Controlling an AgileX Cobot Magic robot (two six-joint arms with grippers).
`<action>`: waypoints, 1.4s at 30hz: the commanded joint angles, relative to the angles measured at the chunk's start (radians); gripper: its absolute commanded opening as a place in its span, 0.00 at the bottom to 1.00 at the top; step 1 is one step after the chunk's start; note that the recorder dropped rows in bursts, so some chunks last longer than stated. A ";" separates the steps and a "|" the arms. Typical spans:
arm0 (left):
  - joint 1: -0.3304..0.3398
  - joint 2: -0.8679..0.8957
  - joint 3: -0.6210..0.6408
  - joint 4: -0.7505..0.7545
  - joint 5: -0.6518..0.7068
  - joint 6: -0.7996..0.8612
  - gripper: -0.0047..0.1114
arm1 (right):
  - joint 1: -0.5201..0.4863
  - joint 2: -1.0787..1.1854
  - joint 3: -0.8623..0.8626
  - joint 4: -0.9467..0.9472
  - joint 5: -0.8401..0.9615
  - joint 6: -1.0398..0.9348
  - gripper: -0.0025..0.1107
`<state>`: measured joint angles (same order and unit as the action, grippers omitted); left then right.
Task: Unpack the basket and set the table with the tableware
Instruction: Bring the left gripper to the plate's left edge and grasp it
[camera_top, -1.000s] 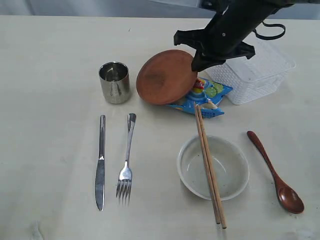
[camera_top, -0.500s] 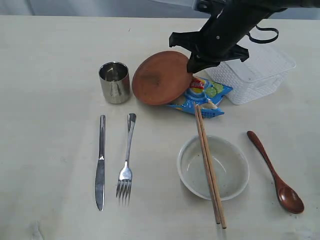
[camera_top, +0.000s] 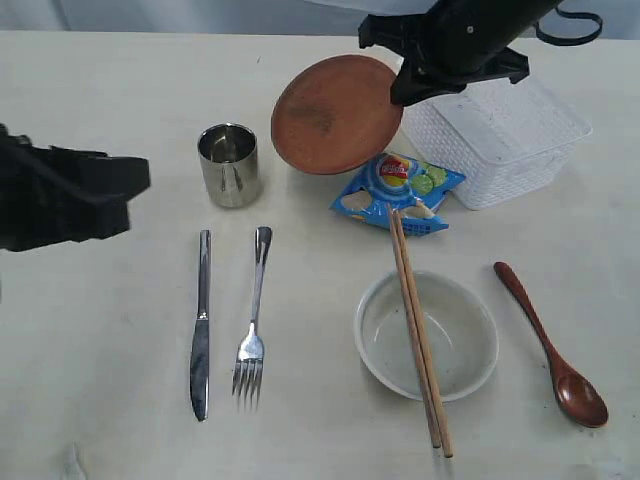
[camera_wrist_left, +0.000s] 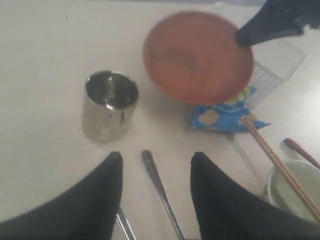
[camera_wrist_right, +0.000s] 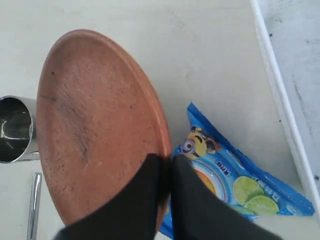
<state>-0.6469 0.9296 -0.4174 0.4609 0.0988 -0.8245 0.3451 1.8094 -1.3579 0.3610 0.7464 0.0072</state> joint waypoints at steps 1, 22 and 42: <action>-0.004 0.162 -0.088 -0.005 -0.024 -0.067 0.41 | -0.006 -0.036 -0.001 0.002 -0.004 -0.007 0.02; 0.380 0.817 -0.822 -0.278 0.977 0.799 0.37 | -0.006 -0.074 -0.001 -0.029 0.019 -0.015 0.02; 0.599 0.770 -0.605 -1.943 0.807 1.814 0.37 | -0.006 -0.070 -0.001 0.113 -0.006 -0.023 0.02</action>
<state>-0.0286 1.7052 -1.0599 -1.4111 0.9568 0.9119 0.3451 1.7477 -1.3579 0.4540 0.7483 0.0000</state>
